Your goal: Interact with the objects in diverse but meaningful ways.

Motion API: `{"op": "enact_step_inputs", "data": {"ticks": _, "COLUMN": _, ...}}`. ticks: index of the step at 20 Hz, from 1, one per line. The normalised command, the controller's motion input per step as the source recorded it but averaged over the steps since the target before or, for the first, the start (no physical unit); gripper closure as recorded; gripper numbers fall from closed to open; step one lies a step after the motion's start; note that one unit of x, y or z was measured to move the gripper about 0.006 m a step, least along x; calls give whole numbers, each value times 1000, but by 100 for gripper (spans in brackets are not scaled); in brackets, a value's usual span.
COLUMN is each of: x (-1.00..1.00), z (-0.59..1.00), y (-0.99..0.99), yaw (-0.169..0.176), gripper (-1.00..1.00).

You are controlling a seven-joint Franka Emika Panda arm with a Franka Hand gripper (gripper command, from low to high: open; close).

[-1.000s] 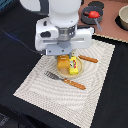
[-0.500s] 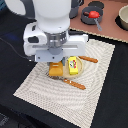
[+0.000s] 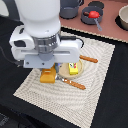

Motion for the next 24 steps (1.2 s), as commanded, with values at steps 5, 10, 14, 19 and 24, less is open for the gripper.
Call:
{"op": "enact_step_inputs", "data": {"ticks": 5, "x": 193, "z": -118, "y": -468, "yaw": 130, "gripper": 100}}
{"op": "enact_step_inputs", "data": {"ticks": 10, "x": 239, "z": 13, "y": -225, "yaw": 199, "gripper": 100}}
{"op": "enact_step_inputs", "data": {"ticks": 14, "x": 343, "z": 17, "y": -116, "yaw": 163, "gripper": 100}}
{"op": "enact_step_inputs", "data": {"ticks": 19, "x": 299, "z": -23, "y": -159, "yaw": 85, "gripper": 100}}
{"op": "enact_step_inputs", "data": {"ticks": 24, "x": 352, "z": -65, "y": -70, "yaw": 40, "gripper": 100}}
